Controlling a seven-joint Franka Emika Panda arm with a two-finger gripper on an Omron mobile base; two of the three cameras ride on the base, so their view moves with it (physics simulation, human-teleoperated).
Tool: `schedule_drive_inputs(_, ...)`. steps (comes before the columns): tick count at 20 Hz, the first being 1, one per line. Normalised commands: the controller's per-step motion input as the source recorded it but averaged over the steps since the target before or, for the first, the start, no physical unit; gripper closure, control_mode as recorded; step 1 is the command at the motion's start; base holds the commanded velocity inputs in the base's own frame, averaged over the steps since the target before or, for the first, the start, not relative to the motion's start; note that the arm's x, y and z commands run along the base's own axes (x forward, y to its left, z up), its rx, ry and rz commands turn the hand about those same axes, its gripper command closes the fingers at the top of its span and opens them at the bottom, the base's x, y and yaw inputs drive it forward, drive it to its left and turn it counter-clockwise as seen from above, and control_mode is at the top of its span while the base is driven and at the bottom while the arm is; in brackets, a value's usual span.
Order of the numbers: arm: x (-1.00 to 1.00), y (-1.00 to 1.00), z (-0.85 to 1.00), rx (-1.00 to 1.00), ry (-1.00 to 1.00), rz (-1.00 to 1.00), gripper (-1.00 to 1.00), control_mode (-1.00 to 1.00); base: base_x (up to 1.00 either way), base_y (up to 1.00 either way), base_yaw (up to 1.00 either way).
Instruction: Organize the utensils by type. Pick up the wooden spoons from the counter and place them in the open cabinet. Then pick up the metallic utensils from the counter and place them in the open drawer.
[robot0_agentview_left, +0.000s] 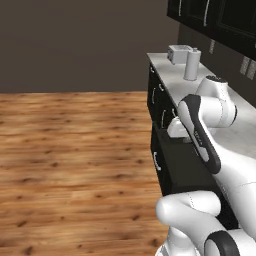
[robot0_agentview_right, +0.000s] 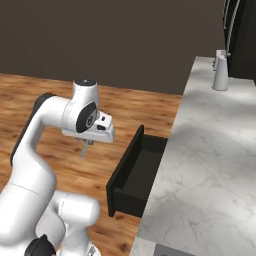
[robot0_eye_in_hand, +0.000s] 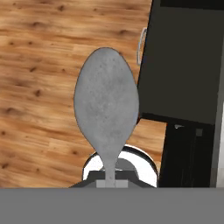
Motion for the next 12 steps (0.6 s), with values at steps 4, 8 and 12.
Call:
schedule_drive_inputs(4, 0.00, -0.58, -0.26, -0.13, -0.01, -0.07, 1.00, -1.00, 0.00, 0.00, 0.00)
schedule_drive_inputs(8, 0.00, -0.56, -0.37, -0.07, -0.09, -0.10, 1.00, -1.00, 0.00, 0.00, 0.00)
schedule_drive_inputs(12, 0.19, -0.30, -0.29, 0.00, -0.05, -0.06, 1.00, -1.00, 0.00, 0.00, 0.00)
